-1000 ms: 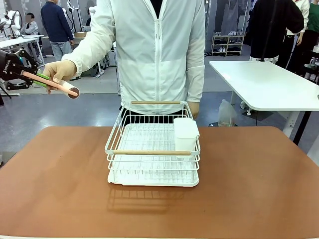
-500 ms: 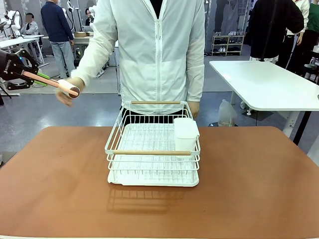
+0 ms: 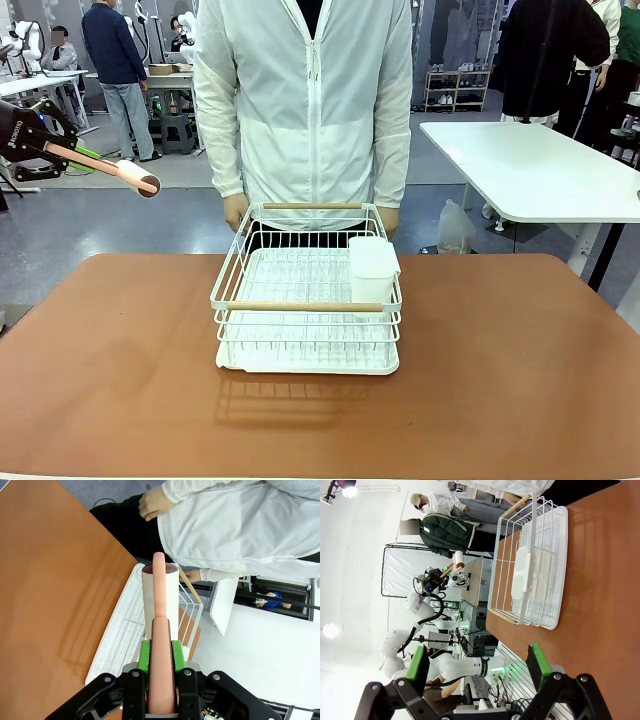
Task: Clean the table.
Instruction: Pick up the Lint Roller when the human hands it over, then clean the table with the Lint Roller when the human lifts the Dish drying rack.
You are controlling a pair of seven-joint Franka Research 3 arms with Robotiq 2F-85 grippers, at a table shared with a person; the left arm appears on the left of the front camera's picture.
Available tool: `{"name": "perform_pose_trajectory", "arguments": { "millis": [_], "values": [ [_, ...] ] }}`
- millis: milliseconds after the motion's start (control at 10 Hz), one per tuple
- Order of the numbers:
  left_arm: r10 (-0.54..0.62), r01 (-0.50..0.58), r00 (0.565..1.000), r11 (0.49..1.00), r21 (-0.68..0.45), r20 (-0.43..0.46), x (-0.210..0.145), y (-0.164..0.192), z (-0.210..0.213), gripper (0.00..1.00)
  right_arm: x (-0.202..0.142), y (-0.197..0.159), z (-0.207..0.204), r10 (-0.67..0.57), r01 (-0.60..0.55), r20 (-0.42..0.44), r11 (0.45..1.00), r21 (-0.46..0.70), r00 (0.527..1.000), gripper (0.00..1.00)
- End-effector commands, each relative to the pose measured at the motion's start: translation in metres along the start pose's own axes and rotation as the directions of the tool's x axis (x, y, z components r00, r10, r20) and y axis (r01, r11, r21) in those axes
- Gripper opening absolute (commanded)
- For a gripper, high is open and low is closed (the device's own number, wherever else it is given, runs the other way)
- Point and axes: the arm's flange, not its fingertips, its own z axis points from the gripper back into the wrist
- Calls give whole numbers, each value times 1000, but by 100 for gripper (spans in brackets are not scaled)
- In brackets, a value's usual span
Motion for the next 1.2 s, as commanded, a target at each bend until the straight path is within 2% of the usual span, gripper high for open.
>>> {"name": "perform_pose_trajectory", "arguments": {
  "millis": [0, 1100],
  "values": [
    [-5, 5, 1000, 1000, 5, -11, 0, -1, 1, 0, 1, 4, -1, -1, 1, 3, 1000, 15, 1000, 100],
    [-5, 5, 1000, 1000, 5, -11, 0, -1, 1, 0, 1, 4, -1, -1, 1, 3, 1000, 15, 1000, 100]
  ]
}}
